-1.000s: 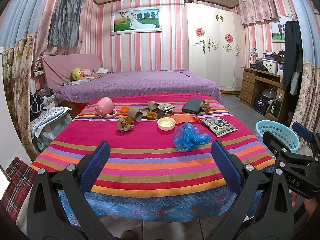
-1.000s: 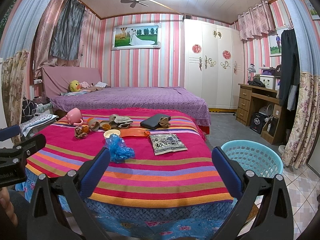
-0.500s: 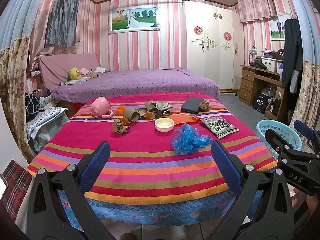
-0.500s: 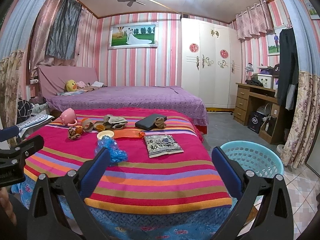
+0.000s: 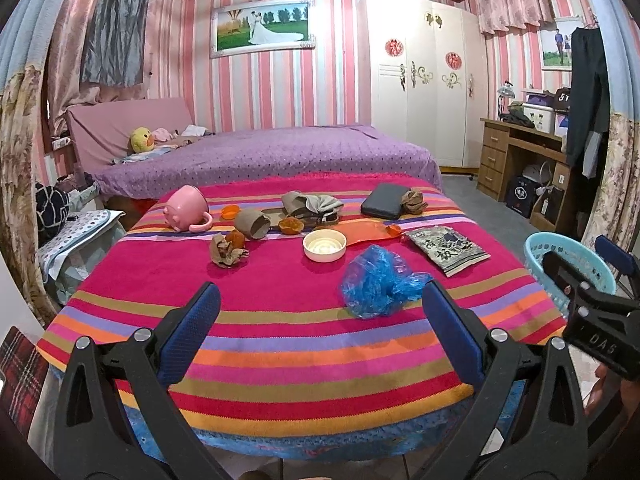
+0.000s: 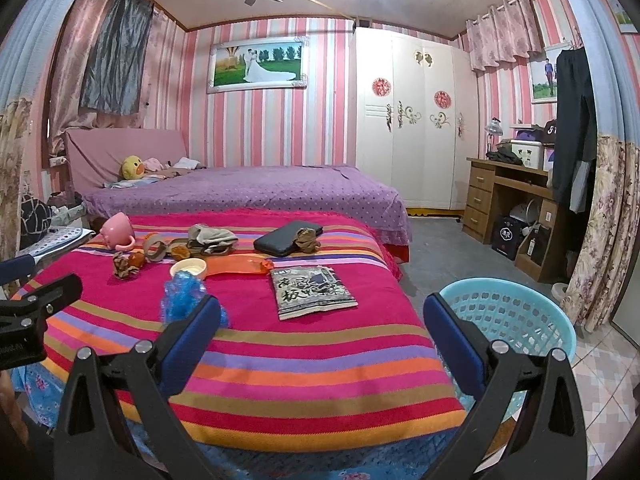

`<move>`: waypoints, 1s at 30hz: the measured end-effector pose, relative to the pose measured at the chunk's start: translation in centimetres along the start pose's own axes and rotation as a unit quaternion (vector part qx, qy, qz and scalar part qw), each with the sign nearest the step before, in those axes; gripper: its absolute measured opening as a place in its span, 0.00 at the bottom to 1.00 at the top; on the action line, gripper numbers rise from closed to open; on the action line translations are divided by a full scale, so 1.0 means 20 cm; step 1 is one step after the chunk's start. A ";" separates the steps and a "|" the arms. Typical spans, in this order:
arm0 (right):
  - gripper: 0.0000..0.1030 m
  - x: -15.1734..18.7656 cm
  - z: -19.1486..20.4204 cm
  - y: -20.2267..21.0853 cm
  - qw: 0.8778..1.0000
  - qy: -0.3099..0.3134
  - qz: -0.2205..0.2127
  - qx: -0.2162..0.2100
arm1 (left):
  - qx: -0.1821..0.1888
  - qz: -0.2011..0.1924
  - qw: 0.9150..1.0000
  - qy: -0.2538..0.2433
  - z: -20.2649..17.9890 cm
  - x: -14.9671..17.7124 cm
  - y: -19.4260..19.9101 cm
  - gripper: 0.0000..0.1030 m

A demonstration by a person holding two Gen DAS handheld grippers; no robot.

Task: Collect trash
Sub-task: 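Grasp the blue plastic bag with left tool while right tool grasps the printed paper packet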

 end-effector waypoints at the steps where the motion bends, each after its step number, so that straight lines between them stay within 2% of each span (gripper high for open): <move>1: 0.96 -0.01 -0.01 -0.01 1.000 0.000 0.000 0.001 | 0.000 0.002 1.000 -0.001 0.01 0.00 -0.02 0.95; 5: 0.96 -0.04 -0.03 -0.08 1.000 -0.002 -0.002 0.004 | -0.006 0.010 1.000 -0.001 0.04 -0.02 -0.11 0.95; 12: 0.96 -0.20 -0.06 -0.28 1.000 -0.004 0.005 0.013 | 0.015 0.020 1.000 -0.015 0.00 -0.13 -0.33 0.95; 18: 0.96 -0.36 -0.09 -0.53 0.999 0.013 -0.003 0.035 | 0.062 0.044 0.997 -0.027 -0.15 -0.13 -0.59 0.95; 21: 0.96 -0.33 -0.11 -0.70 0.998 0.033 0.036 0.038 | 0.071 0.061 0.995 -0.033 -0.20 -0.07 -0.69 0.94; 23: 0.96 -0.25 -0.12 -0.79 0.996 0.039 0.064 0.039 | 0.087 0.085 0.992 -0.036 -0.23 -0.04 -0.76 0.86; 25: 0.96 -0.18 -0.15 -0.86 0.995 0.028 0.089 0.041 | 0.106 0.103 0.988 -0.040 -0.25 -0.02 -0.81 0.61; 26: 0.96 -0.16 -0.16 -0.90 0.993 0.018 0.107 0.036 | 0.112 0.108 0.987 -0.039 -0.25 -0.02 -0.81 0.54; 27: 0.96 -0.14 -0.15 -0.93 0.992 0.015 0.120 0.031 | 0.119 0.114 0.986 -0.038 -0.25 -0.02 -0.83 0.40; 28: 0.96 -0.12 -0.15 -0.96 0.991 0.017 0.131 0.028 | 0.124 0.117 0.985 -0.037 -0.25 -0.02 -0.83 0.31; 30: 0.96 -0.07 -0.13 -1.03 0.985 0.031 0.165 0.031 | 0.112 0.111 0.987 -0.037 -0.21 -0.04 -0.84 0.28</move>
Point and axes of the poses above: each gripper's, at about its wrist camera, not at the fingertips, and y roughly against the way its jaws point, z to its left, x to its underside, the point moved 3 cm from there along -y, roughly the way its jaws point, and after that the axes turned 11 degrees about -y, right-handed, at the moved point
